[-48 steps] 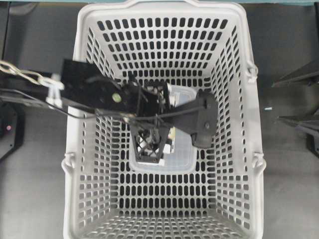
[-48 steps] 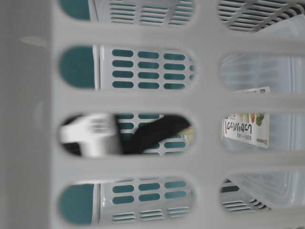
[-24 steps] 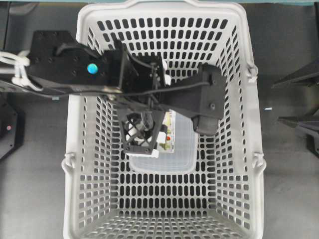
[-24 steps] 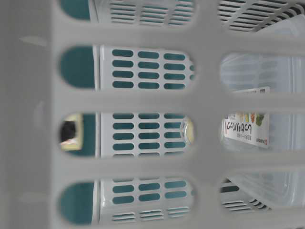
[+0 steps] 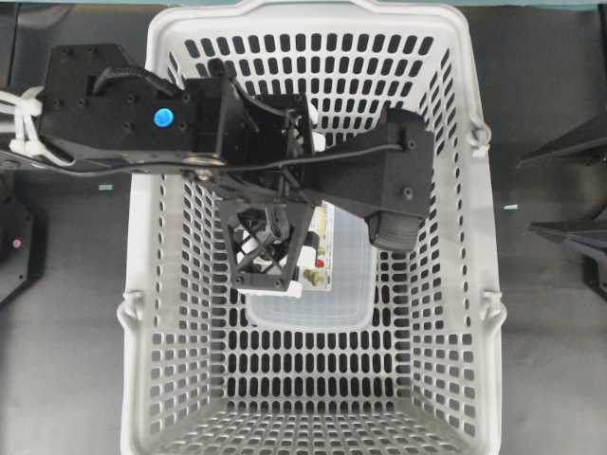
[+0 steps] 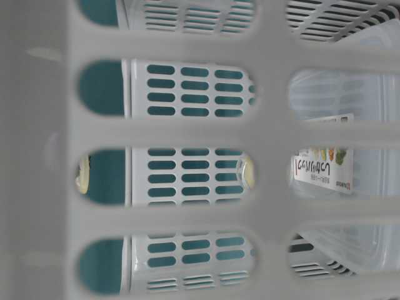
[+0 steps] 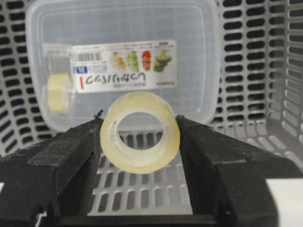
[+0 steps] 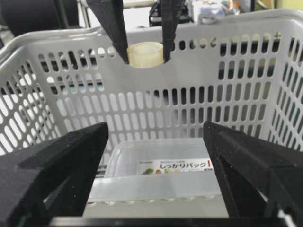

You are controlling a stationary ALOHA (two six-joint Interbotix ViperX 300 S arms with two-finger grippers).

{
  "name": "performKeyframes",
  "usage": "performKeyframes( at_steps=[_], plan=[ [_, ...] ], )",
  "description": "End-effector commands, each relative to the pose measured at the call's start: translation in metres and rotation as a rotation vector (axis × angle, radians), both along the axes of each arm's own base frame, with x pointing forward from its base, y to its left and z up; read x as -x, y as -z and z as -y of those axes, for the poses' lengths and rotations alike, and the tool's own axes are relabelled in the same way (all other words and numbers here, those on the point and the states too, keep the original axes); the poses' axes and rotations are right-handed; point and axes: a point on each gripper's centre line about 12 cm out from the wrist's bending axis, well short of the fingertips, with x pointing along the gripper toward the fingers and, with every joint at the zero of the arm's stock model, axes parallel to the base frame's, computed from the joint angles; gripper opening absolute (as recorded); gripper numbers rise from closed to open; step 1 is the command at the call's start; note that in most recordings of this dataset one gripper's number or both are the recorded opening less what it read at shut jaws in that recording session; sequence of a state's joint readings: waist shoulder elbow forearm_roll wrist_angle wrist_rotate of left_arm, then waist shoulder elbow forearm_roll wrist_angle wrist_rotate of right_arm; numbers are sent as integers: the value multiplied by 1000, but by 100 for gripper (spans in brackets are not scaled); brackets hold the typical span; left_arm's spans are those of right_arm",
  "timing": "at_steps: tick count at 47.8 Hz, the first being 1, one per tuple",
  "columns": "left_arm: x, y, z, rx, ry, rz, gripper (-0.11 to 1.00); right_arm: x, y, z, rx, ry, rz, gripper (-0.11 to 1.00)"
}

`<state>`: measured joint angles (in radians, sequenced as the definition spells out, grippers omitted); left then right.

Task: Pick up the cellophane tape from the shopping basket with the left arm.
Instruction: 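Lift the held tape roll upward with the left gripper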

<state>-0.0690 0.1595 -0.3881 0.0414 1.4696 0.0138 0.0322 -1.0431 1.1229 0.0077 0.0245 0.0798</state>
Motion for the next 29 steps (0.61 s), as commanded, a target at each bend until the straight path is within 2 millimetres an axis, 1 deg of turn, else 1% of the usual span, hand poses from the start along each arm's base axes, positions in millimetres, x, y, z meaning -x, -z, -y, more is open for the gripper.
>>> performKeyframes(
  at_steps=[1, 29],
  plan=[
    [2, -14, 1, -2, 2, 40, 50, -1, -4, 0, -4, -1, 14, 78],
    [-1, -17, 0, -3, 5, 51, 50, -1, -3, 0, -5, -1, 11, 78]
  ],
)
